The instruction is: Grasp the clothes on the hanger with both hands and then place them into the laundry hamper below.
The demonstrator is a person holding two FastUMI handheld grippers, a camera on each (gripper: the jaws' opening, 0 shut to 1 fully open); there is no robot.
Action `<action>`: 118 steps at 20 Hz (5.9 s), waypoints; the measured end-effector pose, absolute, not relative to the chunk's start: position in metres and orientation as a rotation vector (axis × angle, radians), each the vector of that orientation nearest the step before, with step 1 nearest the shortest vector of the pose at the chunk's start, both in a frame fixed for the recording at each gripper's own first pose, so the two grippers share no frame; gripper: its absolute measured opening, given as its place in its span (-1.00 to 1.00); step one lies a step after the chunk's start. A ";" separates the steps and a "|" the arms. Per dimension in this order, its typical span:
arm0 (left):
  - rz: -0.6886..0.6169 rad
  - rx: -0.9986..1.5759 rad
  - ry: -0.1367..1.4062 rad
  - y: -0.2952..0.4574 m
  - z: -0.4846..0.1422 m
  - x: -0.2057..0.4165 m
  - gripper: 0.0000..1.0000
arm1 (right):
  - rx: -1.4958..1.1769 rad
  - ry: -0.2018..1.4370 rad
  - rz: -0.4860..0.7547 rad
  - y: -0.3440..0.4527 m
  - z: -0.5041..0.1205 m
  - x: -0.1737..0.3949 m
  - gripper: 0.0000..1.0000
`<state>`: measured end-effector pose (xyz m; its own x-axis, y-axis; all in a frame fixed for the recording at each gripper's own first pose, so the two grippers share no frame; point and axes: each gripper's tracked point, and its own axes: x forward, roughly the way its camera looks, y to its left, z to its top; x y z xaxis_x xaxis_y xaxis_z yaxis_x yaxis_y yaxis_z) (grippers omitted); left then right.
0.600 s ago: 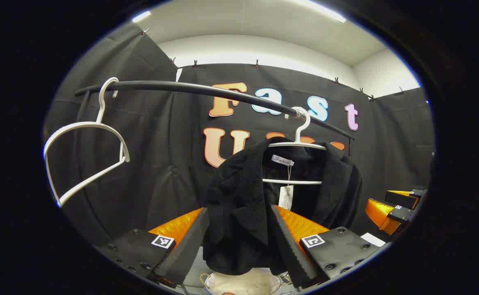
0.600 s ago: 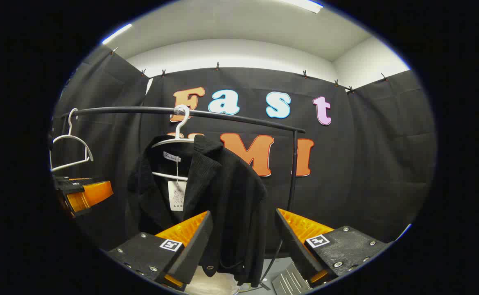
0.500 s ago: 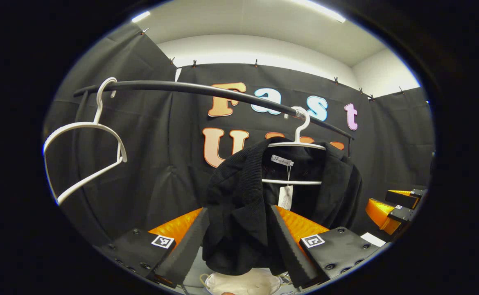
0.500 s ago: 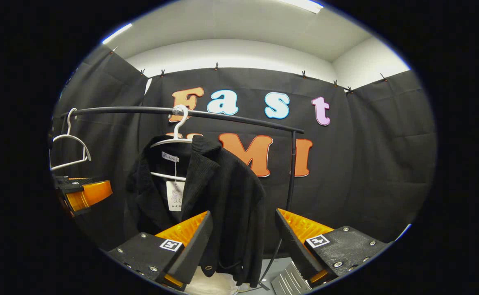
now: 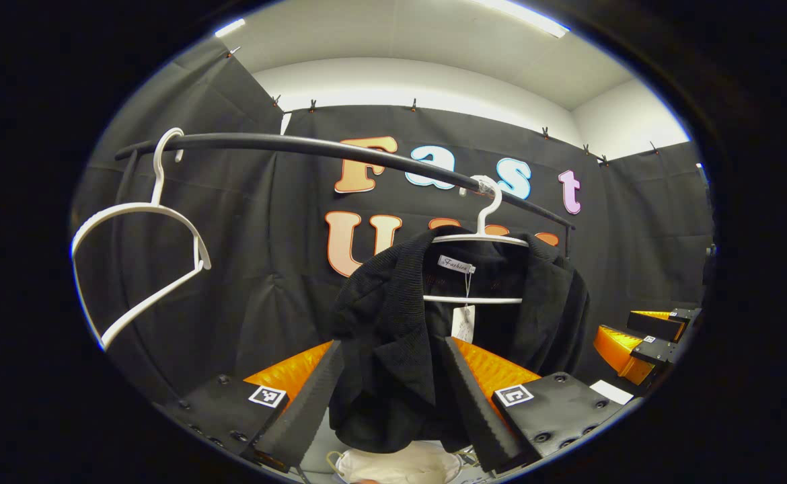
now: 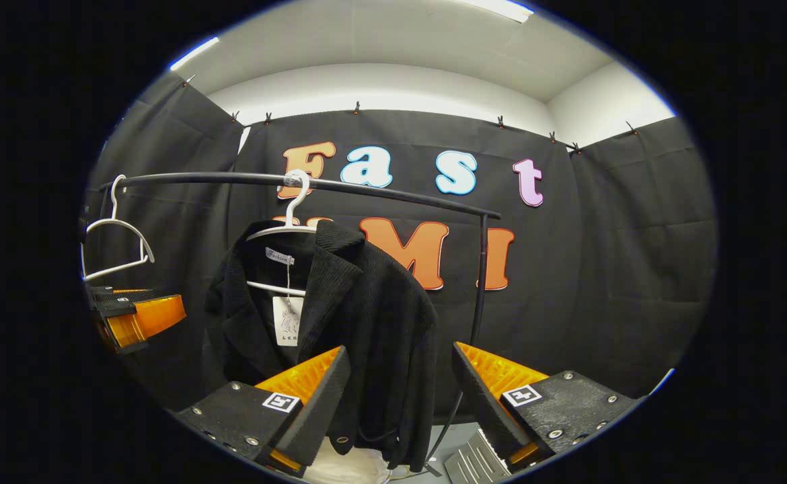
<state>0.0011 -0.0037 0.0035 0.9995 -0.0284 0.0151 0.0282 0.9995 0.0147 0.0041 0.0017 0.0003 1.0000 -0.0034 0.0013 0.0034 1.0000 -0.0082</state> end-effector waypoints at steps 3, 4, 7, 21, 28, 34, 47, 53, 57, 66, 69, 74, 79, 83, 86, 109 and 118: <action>-0.029 0.020 -0.021 -0.004 0.005 0.000 0.87 | -0.005 -0.004 -0.003 0.001 0.001 0.004 0.88; -0.025 0.021 -0.022 -0.004 0.005 0.000 0.87 | -0.003 -0.003 -0.003 0.002 0.001 0.005 0.88; -0.017 0.018 -0.026 -0.003 0.006 0.002 0.94 | 0.001 -0.004 -0.001 0.002 0.002 0.005 0.88; 0.011 0.006 -0.024 0.018 0.005 -0.003 1.00 | -0.001 0.009 0.084 0.057 -0.004 0.020 0.88; 0.036 0.014 -0.014 0.039 0.001 -0.010 0.94 | -0.004 0.030 0.094 0.084 -0.019 0.046 0.88; 0.050 0.011 -0.005 0.052 -0.001 -0.014 0.94 | -0.006 0.029 0.030 0.083 -0.030 0.076 0.86; 0.063 0.013 0.005 0.066 -0.006 -0.011 1.00 | 0.015 0.126 -0.028 0.083 -0.075 0.116 0.81; 0.054 0.008 0.021 0.065 -0.013 -0.003 0.94 | 0.026 0.139 0.006 0.078 -0.080 0.122 0.19; 0.035 0.002 0.030 0.057 -0.019 0.009 1.00 | 0.023 0.136 -0.015 0.062 -0.078 0.120 -0.56; 0.000 -0.002 0.049 0.040 -0.033 0.034 0.92 | 0.029 0.148 0.000 0.034 -0.057 0.092 -0.91; -0.028 0.001 0.048 0.027 -0.037 0.040 0.88 | 0.027 0.126 -0.015 0.015 -0.039 0.080 -0.92; -0.106 -0.020 0.061 -0.014 -0.049 0.063 0.87 | 0.030 0.076 -0.045 -0.013 -0.006 0.061 -0.92; -0.111 -0.001 0.079 -0.036 -0.072 0.103 1.00 | 0.028 0.050 -0.040 -0.019 0.006 0.054 -0.92; -0.064 -0.006 0.094 -0.037 -0.089 0.134 1.00 | 0.022 0.038 -0.028 -0.019 0.008 0.052 -0.92; -0.018 0.043 0.097 -0.030 -0.101 0.153 0.97 | 0.023 0.028 -0.025 -0.022 0.014 0.047 -0.92; 0.043 0.009 0.075 0.063 -0.034 0.120 -0.72 | -0.040 -0.046 -0.074 -0.079 0.073 0.067 -0.96; 0.110 0.070 0.006 0.116 0.014 0.122 -0.78 | -0.002 -0.063 0.021 -0.110 0.096 0.121 -0.96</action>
<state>0.1225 0.1157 0.0142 0.9939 0.1099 -0.0019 -0.1095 0.9915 0.0705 0.1208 -0.1100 0.0958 0.9978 0.0213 0.0633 -0.0211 0.9998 -0.0028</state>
